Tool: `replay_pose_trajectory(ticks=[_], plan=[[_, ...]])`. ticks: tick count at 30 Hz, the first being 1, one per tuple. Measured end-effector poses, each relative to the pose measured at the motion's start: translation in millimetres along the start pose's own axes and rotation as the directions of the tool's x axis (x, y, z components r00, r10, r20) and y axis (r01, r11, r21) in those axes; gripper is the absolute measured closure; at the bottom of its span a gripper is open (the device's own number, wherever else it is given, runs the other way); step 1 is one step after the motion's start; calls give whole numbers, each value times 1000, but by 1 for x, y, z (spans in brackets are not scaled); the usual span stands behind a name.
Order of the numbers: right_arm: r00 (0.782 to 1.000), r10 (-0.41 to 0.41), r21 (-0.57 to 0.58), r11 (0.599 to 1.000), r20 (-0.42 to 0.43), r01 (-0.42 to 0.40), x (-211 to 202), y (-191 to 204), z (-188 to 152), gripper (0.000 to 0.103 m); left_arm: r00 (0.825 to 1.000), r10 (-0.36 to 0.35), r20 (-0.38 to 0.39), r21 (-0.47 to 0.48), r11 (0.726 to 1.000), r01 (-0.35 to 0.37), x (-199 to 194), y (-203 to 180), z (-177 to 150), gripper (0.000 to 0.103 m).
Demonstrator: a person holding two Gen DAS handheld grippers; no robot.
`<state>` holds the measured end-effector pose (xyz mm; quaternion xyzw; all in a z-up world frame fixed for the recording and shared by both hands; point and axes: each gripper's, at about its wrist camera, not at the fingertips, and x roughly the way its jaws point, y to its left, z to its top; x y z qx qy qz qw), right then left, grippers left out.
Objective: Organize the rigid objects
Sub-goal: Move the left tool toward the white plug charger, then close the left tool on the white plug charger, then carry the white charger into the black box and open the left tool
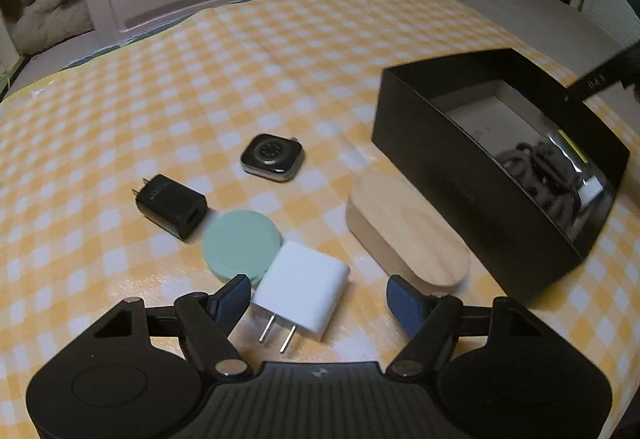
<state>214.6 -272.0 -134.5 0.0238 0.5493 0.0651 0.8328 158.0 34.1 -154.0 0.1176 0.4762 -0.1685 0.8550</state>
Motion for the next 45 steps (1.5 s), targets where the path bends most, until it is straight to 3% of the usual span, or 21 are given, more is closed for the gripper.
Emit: replay_pose_trajectory(ticks=[6,14,19,22,27,33,39,45], plan=[[1000,-4,-7,1000,2,4,3,3,0,100,996,-62,-57,-27,998,61,-2,-3,-1,45],[1000,-5,-11,1000,3,5,4,5,-1,100,997,-20,-80,-177,984,6,8,6,13,45],[1000,-4,-11,1000,2,4,6,8,-1,100,994,10,-113,-229,973,-35,13,10,19,53],[1000,-7,-12,1000,2,7,6,8,-2,100,992,14,-128,-294,954,-52,14,14,21,58],[1000,-10,-13,1000,3,10,6,9,-2,100,990,28,-136,-414,906,-83,13,21,24,55],[1000,-13,-18,1000,4,13,5,13,-8,100,981,94,-168,-406,900,-156,16,12,32,57],[1000,-14,-20,1000,5,14,5,15,-7,100,969,146,-198,-340,917,-207,18,2,33,59],[1000,-16,-19,1000,5,16,5,15,-8,100,968,203,-145,-339,909,-242,-2,0,32,60]])
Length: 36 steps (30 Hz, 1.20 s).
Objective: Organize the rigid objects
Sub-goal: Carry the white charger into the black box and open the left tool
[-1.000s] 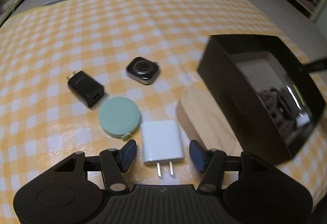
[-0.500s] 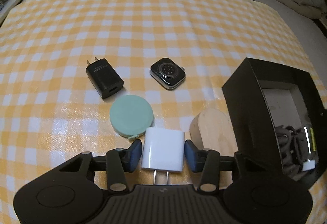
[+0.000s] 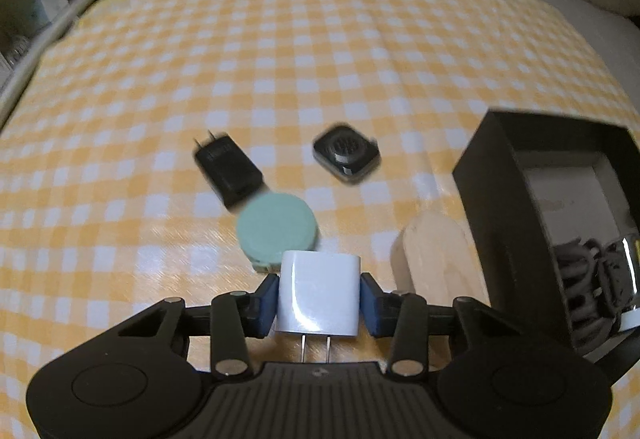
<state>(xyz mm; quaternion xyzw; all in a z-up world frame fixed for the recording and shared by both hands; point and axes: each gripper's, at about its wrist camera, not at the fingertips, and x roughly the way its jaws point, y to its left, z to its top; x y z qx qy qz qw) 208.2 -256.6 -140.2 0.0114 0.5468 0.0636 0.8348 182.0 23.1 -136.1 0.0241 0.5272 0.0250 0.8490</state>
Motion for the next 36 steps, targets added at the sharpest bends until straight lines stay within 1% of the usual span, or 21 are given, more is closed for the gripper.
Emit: replay_pose_trajectory(ticks=[4,6,10,15,20,24,31,36], plan=[[1000,1,1,1000,0,-1,0,1,0,100,997,-27,71,-22,999,29,-32,1,3,60],[1000,1,0,1000,0,-1,0,2,0,100,992,-39,117,-21,999,41,-49,-4,4,60],[1000,0,-1,1000,0,0,0,2,0,100,978,-84,192,-30,995,91,-75,-14,8,60],[1000,0,1,1000,0,0,0,0,0,100,960,-138,244,-37,988,152,-103,-30,7,60],[1000,-1,-1,1000,0,1,0,0,0,100,950,-197,241,-57,975,217,-105,-46,2,60],[1000,-1,-1,1000,1,1,0,1,0,100,949,-245,198,-77,961,264,-94,-61,-2,60],[1000,-1,0,1000,0,1,0,1,0,100,951,-276,139,-73,955,288,-80,-90,-13,60],[1000,-1,-1,1000,1,1,0,2,0,100,959,-264,107,-103,956,275,-68,-98,-16,60]])
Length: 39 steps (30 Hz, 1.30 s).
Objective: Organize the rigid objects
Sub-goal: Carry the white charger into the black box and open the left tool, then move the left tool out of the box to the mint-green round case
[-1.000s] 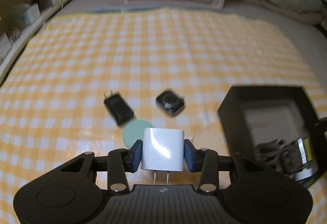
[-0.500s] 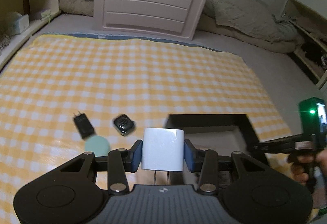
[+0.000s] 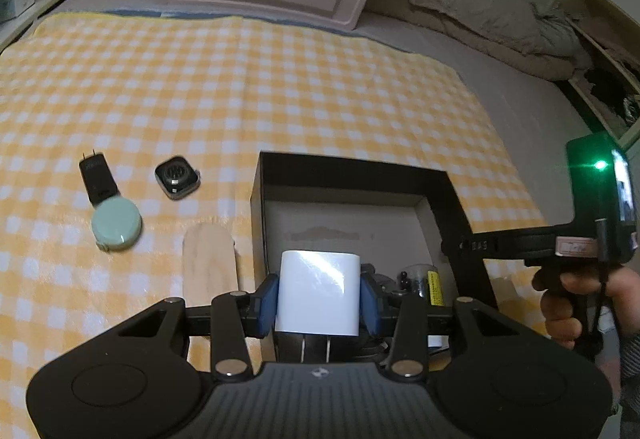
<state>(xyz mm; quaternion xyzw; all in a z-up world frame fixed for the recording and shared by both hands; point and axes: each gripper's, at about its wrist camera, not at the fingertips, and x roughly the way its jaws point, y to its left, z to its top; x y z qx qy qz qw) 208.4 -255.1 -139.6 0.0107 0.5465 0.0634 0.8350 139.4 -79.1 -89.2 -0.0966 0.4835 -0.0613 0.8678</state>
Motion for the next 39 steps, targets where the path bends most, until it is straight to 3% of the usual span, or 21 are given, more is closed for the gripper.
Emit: replay_pose_trajectory(ticks=[13,18,32,39], plan=[[1000,-2,-1,1000,0,2,2,3,0,100,998,-8,-65,10,1000,9,9,-3,-5,56],[1000,-4,-5,1000,-2,4,4,6,0,100,999,-8,-53,34,999,10,2,-7,-4,39],[1000,-4,-5,1000,-1,4,4,7,-1,100,999,5,-37,48,999,-4,-6,-4,-3,38],[1000,-3,-5,1000,-1,3,4,7,0,100,1000,7,-28,74,997,-5,-13,-11,-6,23]])
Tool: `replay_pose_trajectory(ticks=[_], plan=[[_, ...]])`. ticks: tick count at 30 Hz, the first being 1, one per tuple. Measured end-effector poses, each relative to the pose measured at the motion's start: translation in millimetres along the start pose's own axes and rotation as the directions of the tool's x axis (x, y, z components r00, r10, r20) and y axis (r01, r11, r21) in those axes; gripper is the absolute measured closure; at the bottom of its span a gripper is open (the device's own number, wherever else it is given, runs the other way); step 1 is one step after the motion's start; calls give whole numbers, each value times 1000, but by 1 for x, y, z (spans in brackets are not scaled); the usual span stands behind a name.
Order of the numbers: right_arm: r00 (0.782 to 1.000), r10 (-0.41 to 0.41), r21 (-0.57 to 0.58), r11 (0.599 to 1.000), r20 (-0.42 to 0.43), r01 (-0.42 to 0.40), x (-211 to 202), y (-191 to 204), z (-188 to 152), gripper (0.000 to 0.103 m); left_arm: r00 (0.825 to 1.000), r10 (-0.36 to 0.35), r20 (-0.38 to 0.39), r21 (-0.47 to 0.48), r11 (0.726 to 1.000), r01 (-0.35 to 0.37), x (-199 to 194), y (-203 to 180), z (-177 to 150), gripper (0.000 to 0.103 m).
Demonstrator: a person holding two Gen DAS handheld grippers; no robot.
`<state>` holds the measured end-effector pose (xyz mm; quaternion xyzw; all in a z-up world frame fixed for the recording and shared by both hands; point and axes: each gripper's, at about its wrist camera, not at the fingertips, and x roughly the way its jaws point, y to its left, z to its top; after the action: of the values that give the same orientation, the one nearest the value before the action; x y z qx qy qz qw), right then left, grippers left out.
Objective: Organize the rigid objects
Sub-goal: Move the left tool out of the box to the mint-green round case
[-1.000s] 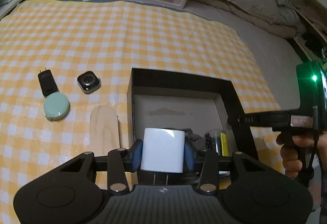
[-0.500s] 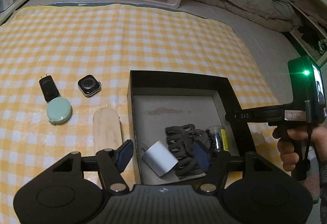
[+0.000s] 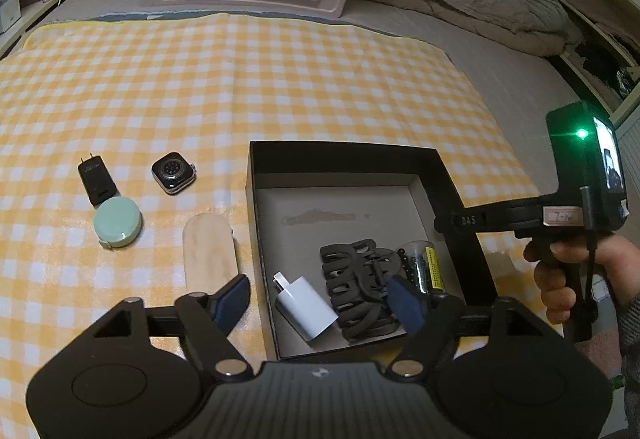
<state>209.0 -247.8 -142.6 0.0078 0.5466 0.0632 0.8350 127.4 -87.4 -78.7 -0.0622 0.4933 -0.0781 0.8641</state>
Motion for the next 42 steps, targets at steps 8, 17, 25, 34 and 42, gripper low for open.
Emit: replay_pose_trajectory(ticks=[8,17,25,34,42], plan=[[1000,-2,-2,1000,0,2,1,0,0,100,1000,18,15,42,999,-19,-9,-6,-4,1],[1000,0,0,1000,1,0,1,0,0,100,999,37,32,78,996,-40,-15,-7,-7,0],[1000,-1,0,1000,0,1,1,0,0,100,991,63,115,109,991,-76,-31,4,-3,0],[1000,-1,-1,1000,1,1,0,0,0,100,970,126,208,30,990,-135,-54,46,15,0],[1000,-2,-2,1000,1,2,0,0,0,100,947,184,263,-25,983,-184,-61,84,31,0]])
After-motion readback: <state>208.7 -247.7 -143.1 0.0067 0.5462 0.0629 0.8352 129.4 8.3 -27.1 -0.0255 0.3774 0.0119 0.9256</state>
